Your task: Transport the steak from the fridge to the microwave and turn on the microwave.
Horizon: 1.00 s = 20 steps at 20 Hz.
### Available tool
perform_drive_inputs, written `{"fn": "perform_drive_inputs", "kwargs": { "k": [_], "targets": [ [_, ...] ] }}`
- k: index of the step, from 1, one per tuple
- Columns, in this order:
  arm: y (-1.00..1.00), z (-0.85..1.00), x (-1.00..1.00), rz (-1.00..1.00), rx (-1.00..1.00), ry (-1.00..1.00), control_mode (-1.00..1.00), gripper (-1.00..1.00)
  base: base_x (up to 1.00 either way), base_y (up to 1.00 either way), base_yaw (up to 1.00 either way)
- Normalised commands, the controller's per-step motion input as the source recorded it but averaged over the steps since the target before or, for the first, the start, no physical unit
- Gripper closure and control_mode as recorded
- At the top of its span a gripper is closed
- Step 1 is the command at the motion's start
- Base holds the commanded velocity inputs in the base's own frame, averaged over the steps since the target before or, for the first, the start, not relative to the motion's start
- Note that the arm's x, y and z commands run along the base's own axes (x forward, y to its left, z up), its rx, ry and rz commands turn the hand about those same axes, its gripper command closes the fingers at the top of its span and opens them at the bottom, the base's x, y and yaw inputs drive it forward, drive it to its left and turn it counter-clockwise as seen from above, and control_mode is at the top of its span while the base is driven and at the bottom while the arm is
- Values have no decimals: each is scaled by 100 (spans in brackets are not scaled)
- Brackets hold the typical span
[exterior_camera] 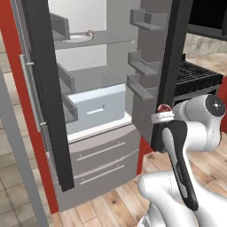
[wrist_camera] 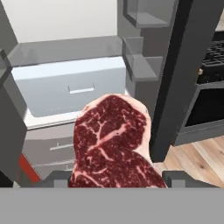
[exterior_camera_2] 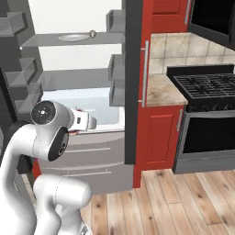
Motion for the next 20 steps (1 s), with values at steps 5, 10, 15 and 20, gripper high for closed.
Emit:
{"fn": "perform_drive_inputs", "kwargs": {
  "k": [5,10,15,20],
  "targets": [
    [0,0,0,0,0,0,100,100,-28,-39,-21],
    [0,0,0,0,0,0,100,100,-1,-47,-21],
    [0,0,0,0,0,0,100,100,4,-60,-19],
    [0,0,0,0,0,0,100,100,17,-63,-14]
  ]
}}
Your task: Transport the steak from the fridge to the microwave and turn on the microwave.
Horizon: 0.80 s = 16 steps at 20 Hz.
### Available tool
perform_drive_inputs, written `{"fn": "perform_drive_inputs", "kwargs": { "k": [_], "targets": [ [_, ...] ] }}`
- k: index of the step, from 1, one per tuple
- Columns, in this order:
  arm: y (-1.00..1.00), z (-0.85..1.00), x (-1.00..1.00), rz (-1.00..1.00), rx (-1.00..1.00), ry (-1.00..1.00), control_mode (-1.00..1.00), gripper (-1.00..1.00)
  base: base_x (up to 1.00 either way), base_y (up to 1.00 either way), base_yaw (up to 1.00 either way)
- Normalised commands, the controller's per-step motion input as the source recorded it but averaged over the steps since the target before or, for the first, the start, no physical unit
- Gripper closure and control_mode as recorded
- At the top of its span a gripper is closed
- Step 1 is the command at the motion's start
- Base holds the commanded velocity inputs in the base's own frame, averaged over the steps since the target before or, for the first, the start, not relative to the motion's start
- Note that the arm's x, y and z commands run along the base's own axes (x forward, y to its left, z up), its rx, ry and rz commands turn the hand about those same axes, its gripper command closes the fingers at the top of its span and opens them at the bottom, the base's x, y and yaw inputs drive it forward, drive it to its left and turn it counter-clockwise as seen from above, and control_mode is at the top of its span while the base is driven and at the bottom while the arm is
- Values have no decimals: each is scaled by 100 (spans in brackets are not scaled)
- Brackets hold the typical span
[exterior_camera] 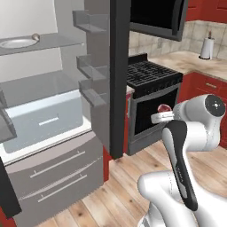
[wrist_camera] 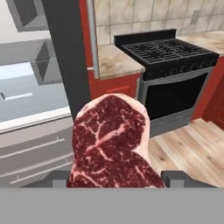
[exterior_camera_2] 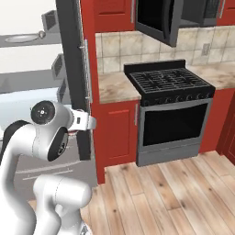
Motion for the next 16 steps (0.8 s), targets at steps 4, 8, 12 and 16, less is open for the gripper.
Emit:
{"fn": "perform_drive_inputs", "kwargs": {
  "k": [4,8,12,16],
  "targets": [
    [0,0,0,0,0,0,100,100,27,-69,-4],
    [0,0,0,0,0,0,100,100,34,-68,-1],
    [0,0,0,0,0,0,100,100,40,-67,0],
    [0,0,0,0,0,0,100,100,48,-62,0]
  ]
}}
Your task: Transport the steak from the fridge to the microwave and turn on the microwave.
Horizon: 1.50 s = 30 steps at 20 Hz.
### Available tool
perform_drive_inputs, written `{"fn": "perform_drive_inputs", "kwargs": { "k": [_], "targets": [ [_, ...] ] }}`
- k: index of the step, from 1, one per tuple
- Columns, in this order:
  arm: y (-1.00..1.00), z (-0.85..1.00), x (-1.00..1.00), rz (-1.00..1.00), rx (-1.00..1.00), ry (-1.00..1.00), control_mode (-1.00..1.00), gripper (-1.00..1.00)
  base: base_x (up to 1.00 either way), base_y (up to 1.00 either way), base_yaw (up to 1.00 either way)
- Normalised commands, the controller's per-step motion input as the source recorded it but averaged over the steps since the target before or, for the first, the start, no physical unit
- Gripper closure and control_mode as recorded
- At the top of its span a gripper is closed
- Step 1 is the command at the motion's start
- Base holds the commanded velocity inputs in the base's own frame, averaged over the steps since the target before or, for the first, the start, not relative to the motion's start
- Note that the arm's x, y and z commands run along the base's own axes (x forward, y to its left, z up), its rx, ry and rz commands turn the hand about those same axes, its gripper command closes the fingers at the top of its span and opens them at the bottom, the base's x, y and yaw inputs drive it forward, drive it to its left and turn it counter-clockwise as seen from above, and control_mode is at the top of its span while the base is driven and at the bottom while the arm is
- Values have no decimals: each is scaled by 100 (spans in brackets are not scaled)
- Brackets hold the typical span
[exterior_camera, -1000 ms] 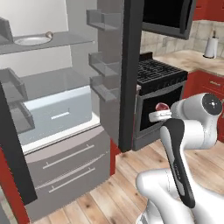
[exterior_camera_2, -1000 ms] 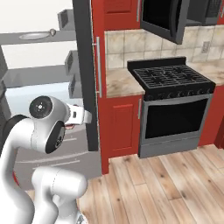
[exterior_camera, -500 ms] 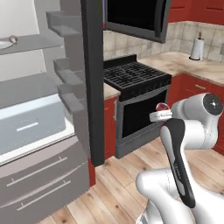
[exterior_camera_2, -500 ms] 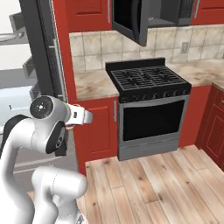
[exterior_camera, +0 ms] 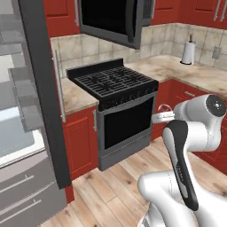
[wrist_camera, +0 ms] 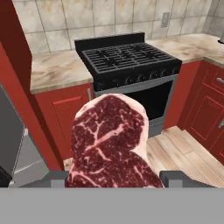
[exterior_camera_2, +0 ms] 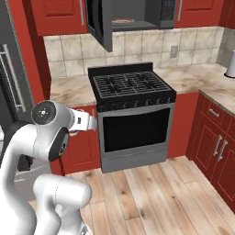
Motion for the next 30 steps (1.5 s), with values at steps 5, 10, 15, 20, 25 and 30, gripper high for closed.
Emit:
{"fn": "perform_drive_inputs", "kwargs": {
  "k": [5,10,15,20,25,30],
  "targets": [
    [0,0,0,0,0,0,100,100,56,-55,2],
    [0,0,0,0,0,0,100,100,61,-44,9],
    [0,0,0,0,0,0,100,100,70,-30,15],
    [0,0,0,0,0,0,100,100,73,-22,17],
    [0,0,0,0,0,0,100,100,73,-25,17],
    [0,0,0,0,0,0,100,100,67,-27,17]
  ]
}}
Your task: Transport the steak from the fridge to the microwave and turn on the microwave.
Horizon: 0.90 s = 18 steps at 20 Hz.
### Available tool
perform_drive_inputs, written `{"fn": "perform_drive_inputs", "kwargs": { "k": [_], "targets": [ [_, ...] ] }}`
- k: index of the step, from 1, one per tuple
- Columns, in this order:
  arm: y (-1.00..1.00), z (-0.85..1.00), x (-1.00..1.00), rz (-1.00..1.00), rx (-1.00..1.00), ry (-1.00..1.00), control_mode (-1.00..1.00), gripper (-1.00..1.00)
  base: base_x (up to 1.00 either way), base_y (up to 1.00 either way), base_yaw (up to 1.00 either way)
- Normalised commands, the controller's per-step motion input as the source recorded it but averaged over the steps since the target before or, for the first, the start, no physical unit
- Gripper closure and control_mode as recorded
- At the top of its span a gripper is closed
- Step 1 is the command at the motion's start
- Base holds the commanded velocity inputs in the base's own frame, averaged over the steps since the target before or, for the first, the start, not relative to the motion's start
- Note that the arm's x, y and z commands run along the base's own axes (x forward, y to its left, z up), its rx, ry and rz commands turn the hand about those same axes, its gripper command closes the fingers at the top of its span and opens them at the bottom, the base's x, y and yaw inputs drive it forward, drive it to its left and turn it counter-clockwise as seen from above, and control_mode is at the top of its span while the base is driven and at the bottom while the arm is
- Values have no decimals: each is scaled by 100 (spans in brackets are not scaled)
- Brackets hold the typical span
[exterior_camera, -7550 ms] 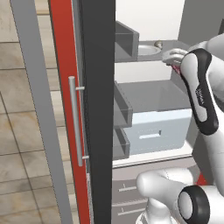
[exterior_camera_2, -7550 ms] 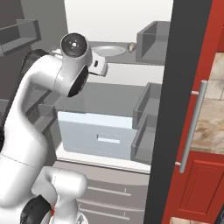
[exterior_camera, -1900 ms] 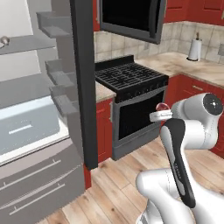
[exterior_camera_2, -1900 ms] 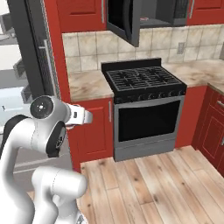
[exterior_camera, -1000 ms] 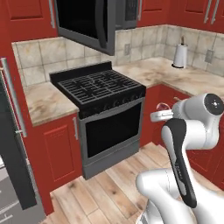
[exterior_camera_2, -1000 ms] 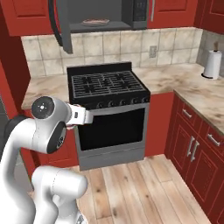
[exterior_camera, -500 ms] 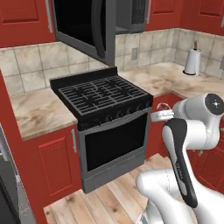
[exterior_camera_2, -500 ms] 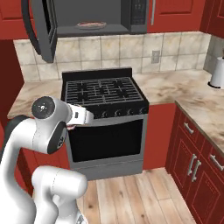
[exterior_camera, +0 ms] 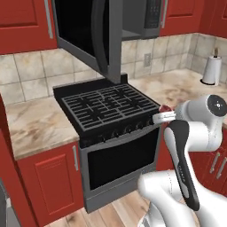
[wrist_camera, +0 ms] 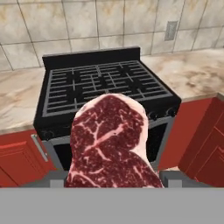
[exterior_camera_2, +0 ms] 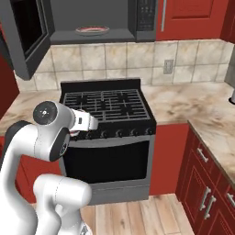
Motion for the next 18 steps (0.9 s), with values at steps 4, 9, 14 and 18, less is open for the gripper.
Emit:
{"fn": "perform_drive_inputs", "kwargs": {
  "k": [4,9,14,18],
  "targets": [
    [0,0,0,0,0,0,100,100,60,-26,18],
    [0,0,0,0,0,0,100,100,57,-27,18],
    [0,0,0,0,0,0,100,100,50,-27,17],
    [0,0,0,0,0,0,100,100,43,-26,16]
  ]
}}
